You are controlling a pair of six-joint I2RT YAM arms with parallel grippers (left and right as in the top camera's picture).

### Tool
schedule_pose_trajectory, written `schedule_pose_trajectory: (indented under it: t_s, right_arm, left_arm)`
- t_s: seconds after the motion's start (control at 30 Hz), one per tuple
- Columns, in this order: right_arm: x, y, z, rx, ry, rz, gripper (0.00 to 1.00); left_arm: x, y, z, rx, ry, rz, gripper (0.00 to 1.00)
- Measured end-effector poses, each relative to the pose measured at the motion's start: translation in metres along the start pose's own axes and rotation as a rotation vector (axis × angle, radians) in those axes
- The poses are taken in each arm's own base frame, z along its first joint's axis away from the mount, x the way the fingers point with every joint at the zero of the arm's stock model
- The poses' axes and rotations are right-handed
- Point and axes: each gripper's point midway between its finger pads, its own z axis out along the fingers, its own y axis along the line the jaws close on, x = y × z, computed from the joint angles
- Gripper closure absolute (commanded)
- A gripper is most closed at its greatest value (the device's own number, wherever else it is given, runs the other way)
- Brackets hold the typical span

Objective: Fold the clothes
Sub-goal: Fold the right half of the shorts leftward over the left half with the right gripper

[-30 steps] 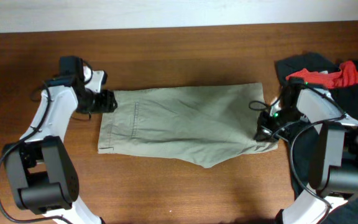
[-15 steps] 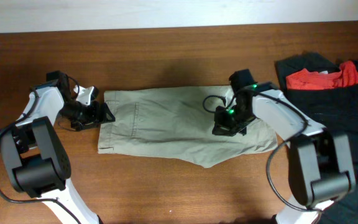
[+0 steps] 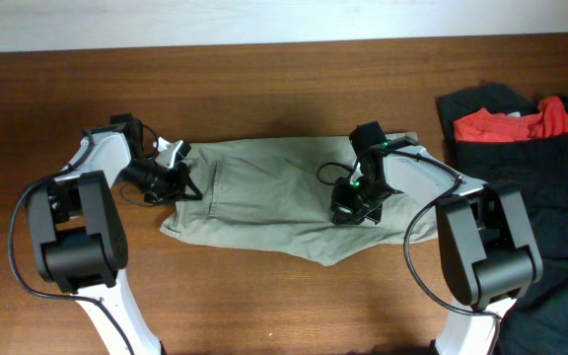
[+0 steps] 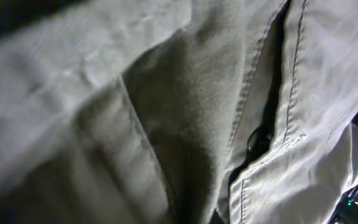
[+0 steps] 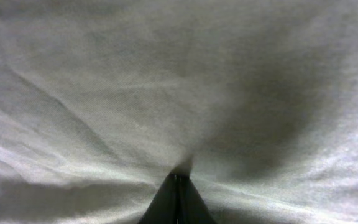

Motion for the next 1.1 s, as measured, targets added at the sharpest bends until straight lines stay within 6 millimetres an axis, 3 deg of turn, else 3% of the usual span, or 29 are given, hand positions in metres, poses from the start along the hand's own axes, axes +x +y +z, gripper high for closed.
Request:
schedule_pose_trajectory:
  t_s: [0.1, 0.17, 0.27, 0.37, 0.4, 0.47, 0.53, 0.6, 0.63, 0.67, 0.8, 0.9, 1.0, 1.1]
  right_arm:
    - [0.006, -0.003, 0.000, 0.015, 0.023, 0.020, 0.96]
    - [0.011, -0.005, -0.001, 0.026, 0.040, 0.027, 0.96]
    - [0.013, 0.006, -0.026, -0.001, -0.018, -0.021, 0.96]
    - [0.013, 0.027, -0.064, -0.064, -0.116, -0.081, 0.96]
    - [0.014, 0.031, -0.071, -0.076, -0.135, -0.091, 0.96]
    - [0.014, 0.031, -0.071, -0.075, -0.135, -0.091, 0.96]
    - [0.013, 0.029, -0.071, -0.064, -0.139, -0.088, 0.96]
    - [0.014, 0.026, -0.070, -0.050, -0.138, -0.083, 0.96]
    - [0.015, 0.024, -0.070, -0.040, -0.134, -0.078, 0.96]
    - [0.016, 0.022, -0.070, -0.032, -0.132, -0.075, 0.96]
    - [0.013, 0.011, -0.073, -0.010, -0.131, -0.041, 0.95]
    - [-0.002, -0.014, -0.084, 0.017, -0.167, 0.036, 0.95]
    - [-0.012, -0.028, -0.090, 0.041, -0.194, 0.074, 0.95]
    - [-0.014, -0.034, -0.080, 0.064, -0.171, 0.084, 0.95]
  left_arm:
    - [0.007, 0.003, -0.007, -0.002, 0.061, -0.061, 1.00]
    - [0.010, 0.010, -0.025, -0.025, 0.114, -0.118, 0.99]
    - [-0.018, 0.016, -0.104, -0.111, 0.041, -0.146, 0.99]
    - [-0.043, 0.003, -0.184, -0.257, -0.102, -0.088, 0.99]
    - [-0.048, -0.008, -0.203, -0.296, -0.151, -0.065, 1.00]
    - [-0.052, -0.026, -0.212, -0.328, -0.172, -0.036, 1.00]
    - [-0.054, -0.046, -0.198, -0.339, -0.144, 0.003, 1.00]
    - [-0.058, -0.082, -0.173, -0.353, -0.106, 0.078, 1.00]
    - [-0.058, -0.085, -0.170, -0.353, -0.104, 0.087, 0.99]
    - [-0.060, -0.102, -0.154, -0.368, -0.087, 0.124, 1.00]
    - [-0.055, -0.126, -0.097, -0.423, -0.008, 0.160, 0.99]
    - [-0.043, -0.141, -0.050, -0.436, 0.051, 0.171, 0.99]
    - [-0.041, -0.157, -0.021, -0.436, 0.048, 0.191, 0.99]
    - [-0.043, -0.177, -0.007, -0.427, 0.018, 0.205, 0.99]
